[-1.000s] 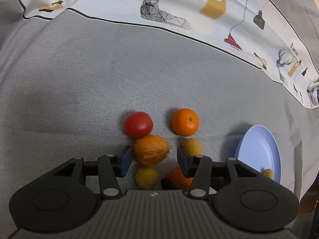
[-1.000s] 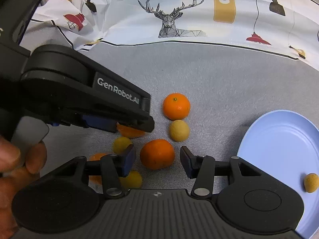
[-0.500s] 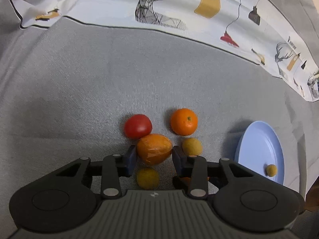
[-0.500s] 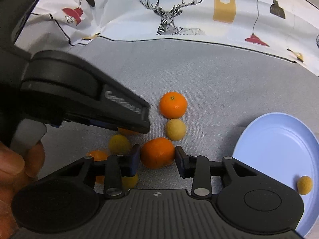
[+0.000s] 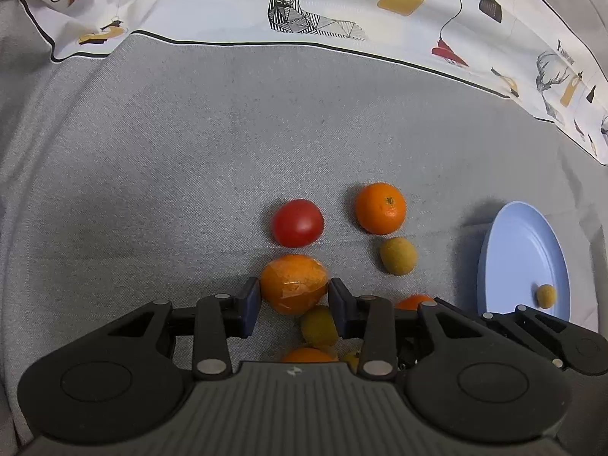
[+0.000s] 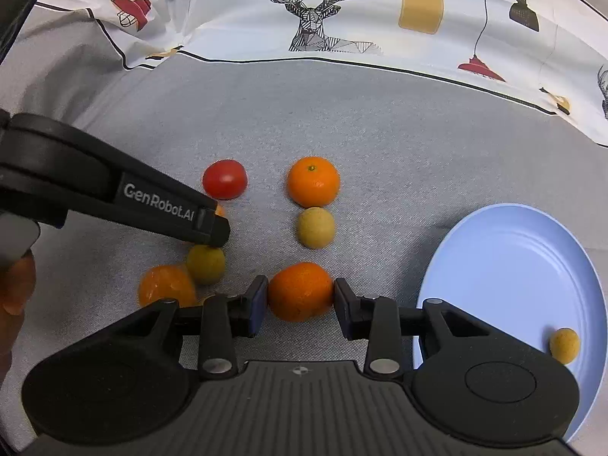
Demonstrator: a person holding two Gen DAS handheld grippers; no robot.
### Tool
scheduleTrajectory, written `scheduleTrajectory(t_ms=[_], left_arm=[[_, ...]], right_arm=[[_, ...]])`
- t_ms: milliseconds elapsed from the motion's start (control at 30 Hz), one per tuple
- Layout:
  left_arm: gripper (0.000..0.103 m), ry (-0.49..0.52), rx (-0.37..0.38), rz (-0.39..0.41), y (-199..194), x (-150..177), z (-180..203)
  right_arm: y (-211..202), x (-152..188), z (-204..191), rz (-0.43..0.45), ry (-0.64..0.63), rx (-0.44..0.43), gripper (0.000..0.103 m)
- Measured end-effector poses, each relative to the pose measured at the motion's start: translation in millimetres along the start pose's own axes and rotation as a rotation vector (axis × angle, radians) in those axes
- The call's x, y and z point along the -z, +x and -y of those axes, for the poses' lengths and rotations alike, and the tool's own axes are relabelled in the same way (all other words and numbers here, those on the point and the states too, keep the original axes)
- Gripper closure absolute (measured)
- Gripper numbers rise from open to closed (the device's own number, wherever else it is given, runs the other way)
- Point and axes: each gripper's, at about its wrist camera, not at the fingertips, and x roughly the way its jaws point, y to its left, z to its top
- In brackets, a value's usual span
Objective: Organize fruits
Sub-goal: 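Grasp the plastic-wrapped orange with the left tool while the right tool grips a tangerine, then carry the wrapped orange and the tangerine over the blue plate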
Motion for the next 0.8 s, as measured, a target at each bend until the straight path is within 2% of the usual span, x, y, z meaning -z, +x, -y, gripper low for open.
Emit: scheduleTrajectory(t_ms=[300,600,800], left_arm=[[0.061,0.013,-0.015,0.011,-3,0,4],[0.061,0.042,-0.035,0.123,-43,-2,17],[0.061,0.091,-0.07,0.199,-68,4,36]], right_arm=[[-5,0,0,0.006,-0.003,-0.001,0.064],[-39,-5,12,0.11,0.015,0.002,0.064],[-67,-2,38,0.193,0.054,0.007,0.064]])
